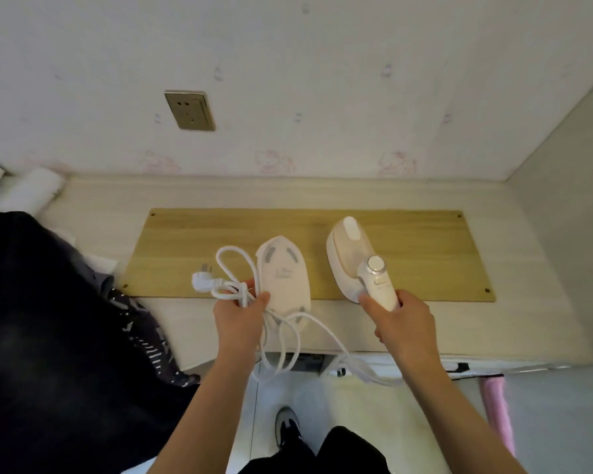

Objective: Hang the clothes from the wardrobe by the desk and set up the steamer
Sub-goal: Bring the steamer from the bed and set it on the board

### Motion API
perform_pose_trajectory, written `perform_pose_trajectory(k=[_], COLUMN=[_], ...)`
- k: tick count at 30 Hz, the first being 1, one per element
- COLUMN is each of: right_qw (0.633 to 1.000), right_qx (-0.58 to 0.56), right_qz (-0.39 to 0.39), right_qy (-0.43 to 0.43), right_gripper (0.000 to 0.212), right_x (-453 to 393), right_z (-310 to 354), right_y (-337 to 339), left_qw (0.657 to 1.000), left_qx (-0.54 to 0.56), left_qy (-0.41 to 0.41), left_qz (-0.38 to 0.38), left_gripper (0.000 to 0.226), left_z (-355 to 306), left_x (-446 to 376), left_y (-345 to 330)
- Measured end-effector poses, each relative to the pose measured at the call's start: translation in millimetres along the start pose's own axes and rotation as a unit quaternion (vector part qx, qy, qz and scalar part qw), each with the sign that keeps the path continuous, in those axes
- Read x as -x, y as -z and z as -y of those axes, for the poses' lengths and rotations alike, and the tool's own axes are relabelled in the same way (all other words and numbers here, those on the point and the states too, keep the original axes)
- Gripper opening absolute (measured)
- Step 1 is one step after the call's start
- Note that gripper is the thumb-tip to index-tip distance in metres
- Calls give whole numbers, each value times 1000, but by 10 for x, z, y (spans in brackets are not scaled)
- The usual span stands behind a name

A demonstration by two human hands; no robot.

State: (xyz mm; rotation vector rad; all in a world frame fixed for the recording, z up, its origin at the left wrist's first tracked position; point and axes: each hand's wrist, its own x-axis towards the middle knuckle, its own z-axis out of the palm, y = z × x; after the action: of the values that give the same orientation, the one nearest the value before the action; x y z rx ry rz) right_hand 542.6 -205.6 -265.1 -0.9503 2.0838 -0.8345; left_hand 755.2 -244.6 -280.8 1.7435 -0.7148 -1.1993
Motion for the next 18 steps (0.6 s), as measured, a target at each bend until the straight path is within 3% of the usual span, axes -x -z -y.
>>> perform_pose_trajectory(k=[18], right_qw=[998], right_qx=[29], right_qz=[-48], right_qy=[-19], right_gripper=[28], right_x=[-1125], right_z=[-160], right_y=[714], left_qw=[994], left_qx=[-40], left_qy=[60], left_qz=[79], left_gripper=[23], left_z=[-9], left_x=[-399], left_y=[-1763])
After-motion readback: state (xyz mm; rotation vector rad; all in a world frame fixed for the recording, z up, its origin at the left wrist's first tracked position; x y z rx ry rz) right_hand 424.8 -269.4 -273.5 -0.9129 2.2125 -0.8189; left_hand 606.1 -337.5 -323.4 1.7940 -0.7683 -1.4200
